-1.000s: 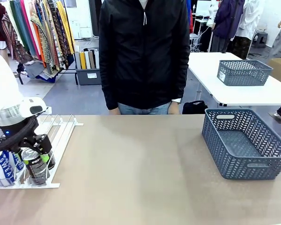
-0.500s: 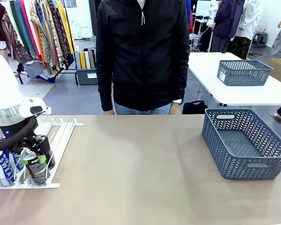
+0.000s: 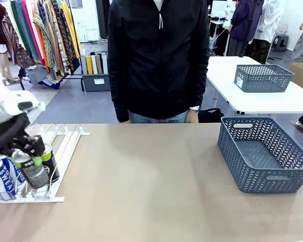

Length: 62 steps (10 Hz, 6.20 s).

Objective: Retrieve and store the cans from the dispenser.
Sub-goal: Pick up one can from the Automatic Can Dispenser and place it in the middle of the table, then pick up the last remaining can from one row of the Automatic Can Dispenser and place it in the middle of the table.

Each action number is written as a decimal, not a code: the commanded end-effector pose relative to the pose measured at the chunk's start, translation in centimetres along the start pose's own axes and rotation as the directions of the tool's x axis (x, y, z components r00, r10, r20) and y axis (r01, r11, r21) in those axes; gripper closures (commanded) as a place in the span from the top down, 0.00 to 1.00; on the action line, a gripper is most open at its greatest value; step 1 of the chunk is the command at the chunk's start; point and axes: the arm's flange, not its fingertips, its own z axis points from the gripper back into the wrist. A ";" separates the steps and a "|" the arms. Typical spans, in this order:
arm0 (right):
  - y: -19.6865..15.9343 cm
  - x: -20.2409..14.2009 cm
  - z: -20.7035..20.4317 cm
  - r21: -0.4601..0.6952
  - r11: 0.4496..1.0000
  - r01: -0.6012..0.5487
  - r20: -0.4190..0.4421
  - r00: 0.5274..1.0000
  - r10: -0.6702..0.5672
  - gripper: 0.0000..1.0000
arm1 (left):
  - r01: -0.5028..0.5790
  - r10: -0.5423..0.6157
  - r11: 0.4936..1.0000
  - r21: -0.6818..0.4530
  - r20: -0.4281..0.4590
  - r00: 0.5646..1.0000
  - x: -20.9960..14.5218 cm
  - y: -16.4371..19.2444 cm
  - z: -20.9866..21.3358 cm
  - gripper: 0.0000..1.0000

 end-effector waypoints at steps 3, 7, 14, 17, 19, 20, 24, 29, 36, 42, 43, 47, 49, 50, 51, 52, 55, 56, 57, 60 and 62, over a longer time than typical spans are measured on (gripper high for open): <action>0.2 0.5 -0.1 0.025 0.999 -0.029 0.019 0.999 0.028 1.00 | 0.082 -0.078 0.996 -0.031 0.108 0.991 -1.1 1.1 12.1 0.00; 0.2 0.5 -0.1 0.025 0.999 -0.029 0.019 0.999 0.028 1.00 | 0.023 0.013 0.994 -0.111 0.315 0.949 -0.9 3.6 21.2 0.00; 0.2 0.5 -0.1 0.025 0.999 -0.029 0.019 0.999 0.028 1.00 | -0.018 0.046 0.996 -0.091 0.320 0.946 -1.0 4.4 21.9 0.00; 0.2 0.5 -0.1 0.025 0.999 -0.029 0.019 0.999 0.028 1.00 | 0.012 -0.011 1.000 -0.003 0.255 0.967 2.5 -2.0 20.7 0.00; 0.2 0.5 -0.1 0.025 0.999 -0.029 0.019 0.999 0.028 1.00 | 0.202 -0.210 0.978 0.059 0.247 0.946 6.4 -11.8 19.9 0.00; 0.2 0.5 -0.1 0.025 0.999 -0.029 0.019 0.999 0.028 1.00 | 0.267 -0.276 0.961 0.070 0.217 0.936 8.0 -16.3 18.4 0.00; 0.2 0.5 -0.1 0.025 0.999 -0.029 0.019 0.999 0.028 1.00 | 0.367 -0.388 0.920 0.135 0.196 0.901 9.3 -31.1 7.2 0.00; 0.2 0.5 -0.1 0.025 0.999 -0.029 0.019 0.999 0.028 1.00 | 0.618 -0.620 0.784 0.057 0.084 0.780 8.5 -35.6 -4.1 0.00; 0.2 0.5 -0.1 0.025 0.999 -0.029 0.019 0.999 0.028 1.00 | 0.665 -0.667 0.744 0.060 0.019 0.745 8.9 -35.8 -8.7 0.74; 0.2 0.5 -0.1 0.025 0.999 -0.029 0.019 0.999 0.028 1.00 | 0.590 -0.587 0.807 -0.011 0.088 0.805 7.7 -32.0 5.4 1.00; 0.2 0.5 -0.1 0.025 0.999 -0.029 0.019 0.999 0.028 1.00 | 0.571 -0.562 0.814 -0.104 0.105 0.820 7.4 -28.7 9.0 1.00; 0.2 0.5 -0.1 0.025 0.999 -0.029 0.019 0.999 0.028 1.00 | 0.378 -0.313 0.774 -0.508 0.213 0.926 6.4 -6.2 15.4 1.00; 0.2 0.5 -0.1 0.025 0.999 -0.029 0.019 0.999 0.028 1.00 | 0.190 -0.065 0.765 -0.615 0.220 0.973 4.4 4.2 15.1 1.00; 0.2 0.5 -0.1 0.025 0.999 -0.029 0.019 0.999 0.028 1.00 | 0.127 0.044 0.706 -0.697 0.222 0.974 2.1 9.2 13.9 1.00; 0.2 0.5 -0.1 0.025 0.999 -0.029 0.019 0.999 0.028 1.00 | 0.121 0.123 0.614 -0.780 0.245 0.962 -0.2 12.9 12.4 1.00; 0.2 0.5 -0.1 0.025 0.999 -0.029 0.019 0.999 0.028 1.00 | 0.101 0.241 0.546 -0.832 0.271 0.932 -2.6 15.9 10.7 1.00; 0.2 0.5 -0.1 0.025 0.999 -0.029 0.019 0.999 0.028 1.00 | 0.017 0.333 0.526 -0.850 0.224 0.916 -7.6 19.5 7.9 1.00; 0.2 0.5 -0.1 0.025 0.999 -0.029 0.019 0.999 0.028 1.00 | 0.012 0.343 0.521 -0.853 0.223 0.912 -5.8 20.2 8.9 1.00; 0.2 0.5 -0.1 0.025 0.999 -0.029 0.019 0.999 0.028 1.00 | 0.012 0.343 0.521 -0.853 0.223 0.912 -5.8 20.2 8.9 1.00; 0.2 0.5 -0.1 0.025 0.999 -0.029 0.019 0.999 0.028 1.00 | 0.012 0.343 0.521 -0.853 0.223 0.912 -5.8 20.2 8.9 1.00; 0.2 0.5 -0.1 0.025 0.999 -0.029 0.019 0.999 0.028 1.00 | 0.012 0.343 0.521 -0.853 0.223 0.912 -5.8 20.2 8.9 1.00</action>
